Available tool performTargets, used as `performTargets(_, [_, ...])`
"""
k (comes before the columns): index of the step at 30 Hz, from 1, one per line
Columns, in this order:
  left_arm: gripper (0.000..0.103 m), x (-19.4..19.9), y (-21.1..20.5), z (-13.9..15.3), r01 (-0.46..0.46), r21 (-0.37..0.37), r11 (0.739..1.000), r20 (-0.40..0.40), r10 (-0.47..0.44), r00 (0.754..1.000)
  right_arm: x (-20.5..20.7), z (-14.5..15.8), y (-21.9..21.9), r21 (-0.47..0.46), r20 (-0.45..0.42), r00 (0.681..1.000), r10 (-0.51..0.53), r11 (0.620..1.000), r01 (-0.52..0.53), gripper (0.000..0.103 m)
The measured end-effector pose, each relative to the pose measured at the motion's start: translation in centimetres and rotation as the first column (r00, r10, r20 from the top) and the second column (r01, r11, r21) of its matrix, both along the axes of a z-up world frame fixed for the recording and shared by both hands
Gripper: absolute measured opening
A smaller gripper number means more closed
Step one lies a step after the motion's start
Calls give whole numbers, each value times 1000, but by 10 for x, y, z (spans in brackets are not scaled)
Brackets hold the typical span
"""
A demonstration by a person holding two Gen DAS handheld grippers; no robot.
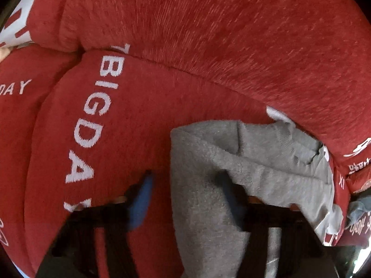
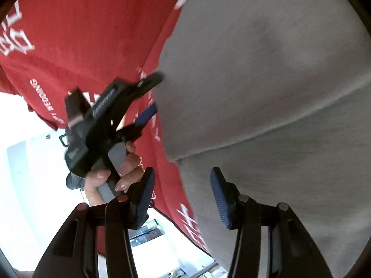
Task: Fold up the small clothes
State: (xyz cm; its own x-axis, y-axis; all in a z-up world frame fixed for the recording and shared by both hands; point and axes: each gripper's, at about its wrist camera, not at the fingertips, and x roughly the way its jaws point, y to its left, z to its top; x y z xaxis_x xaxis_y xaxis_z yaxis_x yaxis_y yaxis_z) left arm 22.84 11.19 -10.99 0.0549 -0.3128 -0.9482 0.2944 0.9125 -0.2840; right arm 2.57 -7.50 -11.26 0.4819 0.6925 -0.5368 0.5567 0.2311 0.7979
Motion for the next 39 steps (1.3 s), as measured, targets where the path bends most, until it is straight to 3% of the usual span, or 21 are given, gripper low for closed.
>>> performTargets(3, [30,4,1,1,29,-37,999,-5,-30,1000,16,-12,21,8,14,1000,-26,1000,25,54])
performTargets(4, [29,5,0,1,43,-39,998,-8,-44,999,19,-17,25,10,8,999,-36,999,36,54])
performTargets(6, [27,6,-2,1,69,-33,997,3,-69,998,23,-25,31,7,-12,998,-67,998,67,38])
performTargets(7, [22,6,-3,2,78,-32,996,7,-78,997,22,-26,28,11,-18,997,-78,997,78,10])
performTargets(8, [22,7,-4,4,87,-29,996,12,-87,996,23,-28,29,20,-29,996,-89,996,90,6])
performTargets(10, [22,9,-4,9,98,-16,995,29,-97,995,30,-29,32,38,-21,993,-116,992,116,6])
performTargets(14, [22,22,7,12,73,21,997,65,-74,995,41,-21,39,8,17,997,-75,997,75,6])
performTargets(18, [22,22,19,8,64,81,995,96,-72,993,43,-39,43,-32,-31,999,-34,999,33,6])
performTargets(20, [24,18,27,9,60,87,994,94,-69,993,36,-47,40,11,-28,998,-58,998,58,7])
performTargets(21, [42,16,30,10,55,87,995,96,-64,993,38,-44,38,19,-30,998,-58,998,59,7])
performTargets(22, [71,13,32,11,45,93,995,103,-54,993,36,-42,35,18,-34,998,-44,999,44,9])
performTargets(23, [78,8,39,17,15,105,994,133,-29,991,34,-40,33,10,-39,999,-29,1000,30,17])
performTargets(26, [79,-3,47,23,-27,121,992,138,10,990,19,-23,17,-26,-46,998,36,999,-38,40])
performTargets(32, [79,-41,43,39,-45,115,992,137,29,990,-23,9,-38,-175,-89,996,13,984,-29,42])
performTargets(36, [79,-65,39,44,-12,106,994,119,0,993,-67,30,-107,-313,-134,985,-107,948,60,42])
performTargets(39, [79,-79,30,48,-13,101,995,131,-1,991,-99,39,-160,-410,-173,954,-246,898,157,42])
